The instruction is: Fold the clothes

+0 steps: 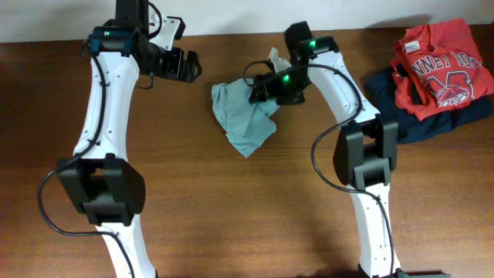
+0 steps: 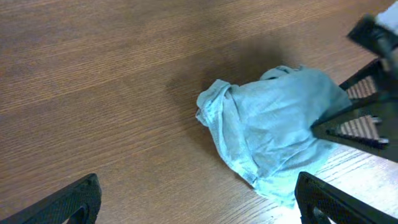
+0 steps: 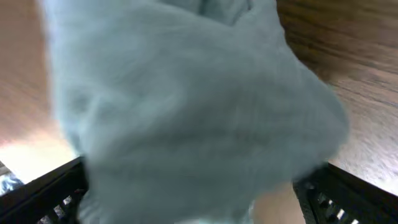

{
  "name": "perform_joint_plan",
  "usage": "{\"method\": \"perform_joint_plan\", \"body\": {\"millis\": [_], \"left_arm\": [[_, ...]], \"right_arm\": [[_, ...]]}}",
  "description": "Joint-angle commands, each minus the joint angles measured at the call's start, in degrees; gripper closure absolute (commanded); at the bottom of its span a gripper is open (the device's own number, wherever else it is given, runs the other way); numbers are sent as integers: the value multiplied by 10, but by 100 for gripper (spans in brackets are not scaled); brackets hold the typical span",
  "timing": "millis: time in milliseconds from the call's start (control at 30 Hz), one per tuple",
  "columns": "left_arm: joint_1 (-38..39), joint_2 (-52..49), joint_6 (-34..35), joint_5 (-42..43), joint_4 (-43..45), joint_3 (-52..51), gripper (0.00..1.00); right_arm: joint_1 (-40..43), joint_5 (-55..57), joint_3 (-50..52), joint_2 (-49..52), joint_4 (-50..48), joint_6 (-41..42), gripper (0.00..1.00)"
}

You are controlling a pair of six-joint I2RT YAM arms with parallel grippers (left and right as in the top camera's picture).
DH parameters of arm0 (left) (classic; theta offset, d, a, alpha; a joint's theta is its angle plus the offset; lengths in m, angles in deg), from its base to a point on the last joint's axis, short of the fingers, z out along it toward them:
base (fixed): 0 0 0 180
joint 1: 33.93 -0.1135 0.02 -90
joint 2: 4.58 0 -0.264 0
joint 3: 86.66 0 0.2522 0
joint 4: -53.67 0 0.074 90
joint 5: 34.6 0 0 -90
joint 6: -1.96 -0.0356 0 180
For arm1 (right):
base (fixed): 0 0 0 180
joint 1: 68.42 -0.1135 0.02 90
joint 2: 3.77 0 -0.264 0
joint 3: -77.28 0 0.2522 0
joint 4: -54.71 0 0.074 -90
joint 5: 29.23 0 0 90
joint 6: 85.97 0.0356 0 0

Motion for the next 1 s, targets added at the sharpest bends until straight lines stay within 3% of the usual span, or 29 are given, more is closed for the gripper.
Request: {"method": "perform_joint_plan", "body": {"millis": [0,367,700,967], "left_arm": [[-1,-12,-5,6,0,0,1],[-1,-12,-5,6,-2,0,1],[-1,-12,-5,6,-9,0,1],[-1,-12,-5,6,-11,0,1]], "right_arm": [[-2,7,-7,23,-3,-23,2],[-1,192,-1,29,47,-5,1],[-1,175,33,28,56,-6,1],[-1,157,0,-44,84,-23,1]]}}
